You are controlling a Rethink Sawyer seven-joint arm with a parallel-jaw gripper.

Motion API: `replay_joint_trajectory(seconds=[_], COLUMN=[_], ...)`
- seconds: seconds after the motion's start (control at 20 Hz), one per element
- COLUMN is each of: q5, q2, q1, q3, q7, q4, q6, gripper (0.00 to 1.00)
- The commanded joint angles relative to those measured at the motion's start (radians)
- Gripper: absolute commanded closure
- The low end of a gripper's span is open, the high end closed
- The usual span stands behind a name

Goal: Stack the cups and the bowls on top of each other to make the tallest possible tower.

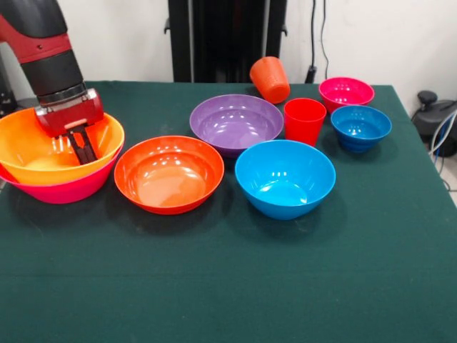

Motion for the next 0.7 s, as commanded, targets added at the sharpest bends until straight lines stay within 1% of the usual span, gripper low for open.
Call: replay_joint_trajectory(seconds=[0.05, 0.15, 0.45, 0.5, 0.7], q5=[-0.034, -0.022, -0.016, -0.015, -0.005], q2=[0.073, 0.086, 0.086, 0.072, 0.060], q1=[0.055, 0.056, 0.048, 0.061, 0.096], q3=[-0.002, -0.003, -0.021, -0.037, -0.085], q7=[-0.014, -0.021, -0.016, -0.003, 0.042], q4=[-0.092, -0.115, -0.124, -0.127, -0.149], q6=[-0.013, 0.008, 0.022, 0.036, 0.074], gripper=[1.00, 1.00, 1.00, 1.00, 1.00])
